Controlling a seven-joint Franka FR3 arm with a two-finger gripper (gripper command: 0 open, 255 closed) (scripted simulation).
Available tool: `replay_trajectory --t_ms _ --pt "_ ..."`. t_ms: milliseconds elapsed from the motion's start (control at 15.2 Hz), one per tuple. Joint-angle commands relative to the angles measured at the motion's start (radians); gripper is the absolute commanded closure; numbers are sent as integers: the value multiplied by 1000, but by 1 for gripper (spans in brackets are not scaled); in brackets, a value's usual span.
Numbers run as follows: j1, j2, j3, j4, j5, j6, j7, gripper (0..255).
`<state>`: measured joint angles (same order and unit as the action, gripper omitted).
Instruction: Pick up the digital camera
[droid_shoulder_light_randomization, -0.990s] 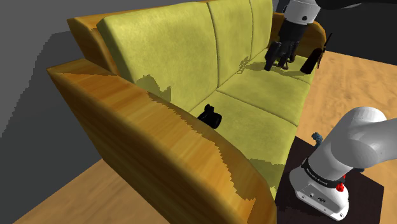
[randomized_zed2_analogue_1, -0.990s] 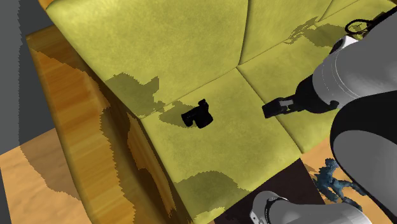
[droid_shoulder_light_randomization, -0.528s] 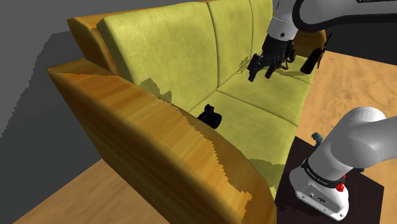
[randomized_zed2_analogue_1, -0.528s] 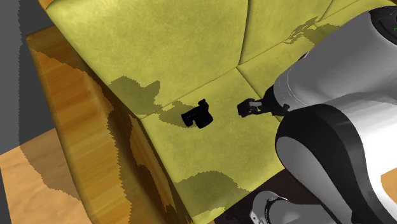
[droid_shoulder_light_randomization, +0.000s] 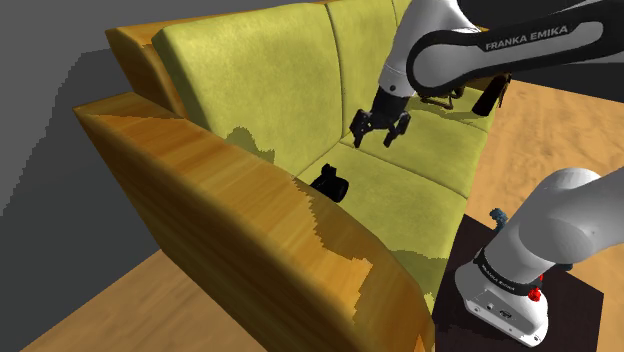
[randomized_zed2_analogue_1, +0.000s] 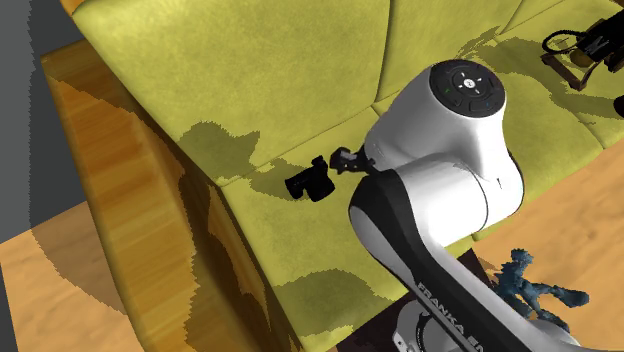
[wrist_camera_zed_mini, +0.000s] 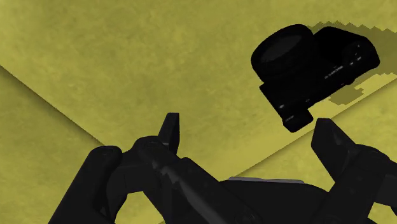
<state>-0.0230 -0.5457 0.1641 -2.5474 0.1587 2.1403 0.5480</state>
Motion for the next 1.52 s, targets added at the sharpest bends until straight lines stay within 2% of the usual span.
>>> replay_trajectory --t_ms 0,264,594,1188,1254,1452 --pt "-5 63 38 6 14 70 79 0" --pt "-27 212 106 41 15 206 230 0" --pt "-57 397 170 113 -39 339 424 0" --pt "-60 473 177 75 -65 451 441 0" --pt "-61 474 175 76 -66 451 439 255" --pt "-62 476 175 76 -66 452 437 255"
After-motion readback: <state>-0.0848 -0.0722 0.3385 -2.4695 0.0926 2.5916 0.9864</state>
